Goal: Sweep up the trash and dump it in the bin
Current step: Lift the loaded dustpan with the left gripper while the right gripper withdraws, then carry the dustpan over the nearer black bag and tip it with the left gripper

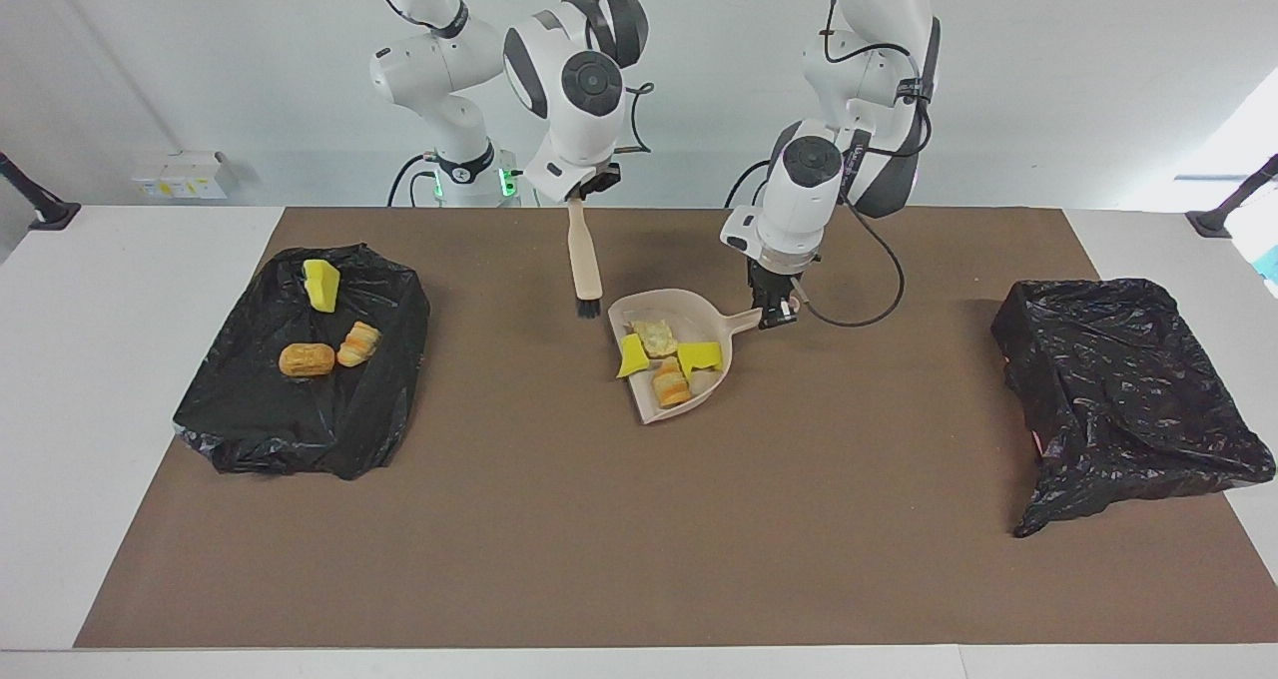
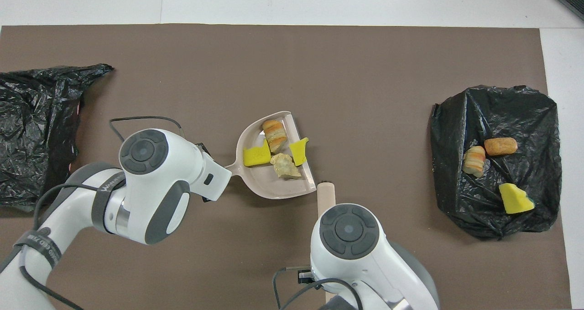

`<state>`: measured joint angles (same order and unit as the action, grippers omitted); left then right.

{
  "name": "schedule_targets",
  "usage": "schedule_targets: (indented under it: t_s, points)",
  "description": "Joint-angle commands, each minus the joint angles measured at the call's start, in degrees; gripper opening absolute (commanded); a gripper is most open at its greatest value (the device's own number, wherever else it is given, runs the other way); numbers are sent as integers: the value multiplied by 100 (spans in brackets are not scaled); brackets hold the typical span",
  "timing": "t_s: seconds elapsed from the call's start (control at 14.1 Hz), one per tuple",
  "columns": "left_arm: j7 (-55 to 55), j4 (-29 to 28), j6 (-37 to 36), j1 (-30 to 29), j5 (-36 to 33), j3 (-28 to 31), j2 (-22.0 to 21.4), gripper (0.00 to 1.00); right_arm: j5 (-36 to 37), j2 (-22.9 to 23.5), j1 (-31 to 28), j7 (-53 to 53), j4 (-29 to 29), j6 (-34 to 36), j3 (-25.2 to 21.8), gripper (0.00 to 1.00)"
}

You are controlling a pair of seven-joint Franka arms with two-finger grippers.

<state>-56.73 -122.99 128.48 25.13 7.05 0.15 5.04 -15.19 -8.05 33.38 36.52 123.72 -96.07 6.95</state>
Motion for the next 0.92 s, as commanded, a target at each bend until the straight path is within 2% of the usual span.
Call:
schedule_targets:
  t_s: [0.0,0.21,0.5,0.71,0.85]
  points:
    - [-584,520,-25,-394,453,-32,208,0,-318,-504,19,-56,688,-500,-1,0]
    - [-892,792,-60,-781,962,-32,191,0,-396,-478,291,-92,1012,-981,-1,0]
    - [-1453,1205,-366,-1361,1421,-32,182,0,-553,-224,380,-119,1084,-1106,-1,0]
    - [-2015,1803,-1174,-1677,1404,-23,304,0,-818,-118,458,-356,1084,-1115,-1,0]
    - [-2341,2224,-1718,-1906,1308,12,462,0,-819,145,599,-251,1014,-1359,8,0]
